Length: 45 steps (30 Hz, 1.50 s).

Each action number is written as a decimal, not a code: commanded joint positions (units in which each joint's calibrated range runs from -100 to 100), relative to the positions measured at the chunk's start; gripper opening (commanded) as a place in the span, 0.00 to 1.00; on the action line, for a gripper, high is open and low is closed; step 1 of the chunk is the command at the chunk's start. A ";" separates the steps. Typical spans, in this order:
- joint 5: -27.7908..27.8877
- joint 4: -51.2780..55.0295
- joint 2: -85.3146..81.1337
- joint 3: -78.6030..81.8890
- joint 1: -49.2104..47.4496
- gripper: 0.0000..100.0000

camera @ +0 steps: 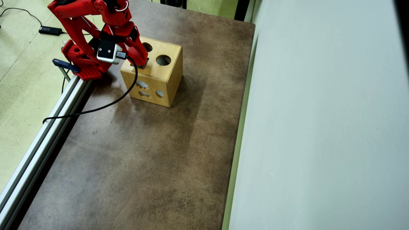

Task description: Pick and place the red cube on the square hole

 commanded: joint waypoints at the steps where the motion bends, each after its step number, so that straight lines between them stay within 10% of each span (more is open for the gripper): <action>1: -0.78 0.17 -0.27 -0.15 -0.39 0.13; 45: -2.25 -0.15 4.06 4.06 -0.39 0.13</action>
